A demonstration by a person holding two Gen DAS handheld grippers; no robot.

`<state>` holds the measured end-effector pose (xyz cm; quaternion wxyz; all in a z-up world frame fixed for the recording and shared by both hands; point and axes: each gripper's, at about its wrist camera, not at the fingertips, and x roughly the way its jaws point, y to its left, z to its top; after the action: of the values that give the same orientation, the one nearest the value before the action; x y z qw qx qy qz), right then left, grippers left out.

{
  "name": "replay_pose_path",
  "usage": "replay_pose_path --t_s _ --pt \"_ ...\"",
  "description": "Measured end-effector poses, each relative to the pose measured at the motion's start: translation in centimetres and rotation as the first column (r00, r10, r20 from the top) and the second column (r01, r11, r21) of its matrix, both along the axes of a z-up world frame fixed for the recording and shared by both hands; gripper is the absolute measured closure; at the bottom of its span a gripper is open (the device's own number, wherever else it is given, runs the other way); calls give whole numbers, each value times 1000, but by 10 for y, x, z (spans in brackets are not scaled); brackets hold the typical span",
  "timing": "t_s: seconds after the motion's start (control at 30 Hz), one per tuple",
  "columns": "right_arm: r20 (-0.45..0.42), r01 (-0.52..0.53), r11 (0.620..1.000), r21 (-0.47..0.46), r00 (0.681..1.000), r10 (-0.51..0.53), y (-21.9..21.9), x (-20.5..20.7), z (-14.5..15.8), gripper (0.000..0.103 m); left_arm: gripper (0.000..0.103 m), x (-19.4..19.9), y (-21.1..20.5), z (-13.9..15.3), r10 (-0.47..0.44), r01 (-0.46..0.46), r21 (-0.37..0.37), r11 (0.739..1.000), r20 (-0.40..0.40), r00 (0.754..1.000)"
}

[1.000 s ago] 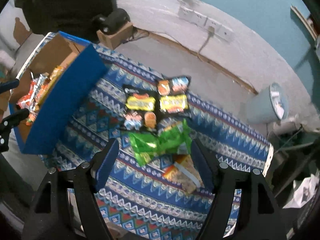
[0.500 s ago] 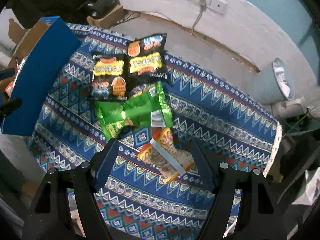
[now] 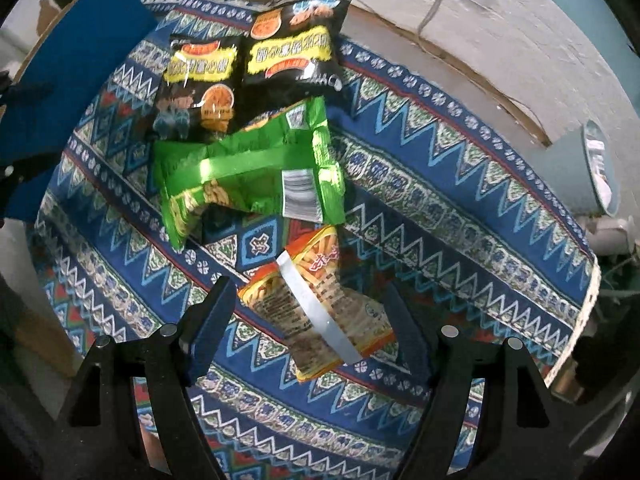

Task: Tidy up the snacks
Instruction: 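Grasp the green bag with the left tool while the right tool grasps the orange-striped bag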

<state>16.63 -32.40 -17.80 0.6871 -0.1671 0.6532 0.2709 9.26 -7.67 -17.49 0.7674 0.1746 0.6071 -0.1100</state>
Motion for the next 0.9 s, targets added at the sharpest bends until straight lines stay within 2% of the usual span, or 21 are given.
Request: replay_pose_path --t_s 0.23,0.5,0.57,0.6,0.67,0.73,0.9 --pt "-23 -79 995 -57 997 78 0 -17 -20 28 22 8 -10 -10 -10 9 -17 1000 -27 1000" --pt "-13 -16 998 -59 1000 15 -6 -19 -36 29 22 17 -43 -7 -56 53 -73 996 -39 998" --pt "-20 -2 998 -57 1000 1 -11 -20 -41 35 22 18 -51 -7 -68 63 -100 993 -40 997" --pt "-38 13 998 -56 999 -15 -15 -20 -44 49 22 20 -55 -7 -73 67 -129 989 -42 996" --pt "-58 57 997 -44 997 -60 -22 -22 -50 52 22 22 -61 -8 -73 66 -146 987 -41 996" --pt "-62 93 995 -30 994 -95 -31 -22 -50 60 22 24 -69 -8 -79 72 -154 985 -35 996" --pt "-28 233 972 -27 972 -234 -64 -10 -40 61 22 30 -89 -8 -104 100 -199 975 -10 995"
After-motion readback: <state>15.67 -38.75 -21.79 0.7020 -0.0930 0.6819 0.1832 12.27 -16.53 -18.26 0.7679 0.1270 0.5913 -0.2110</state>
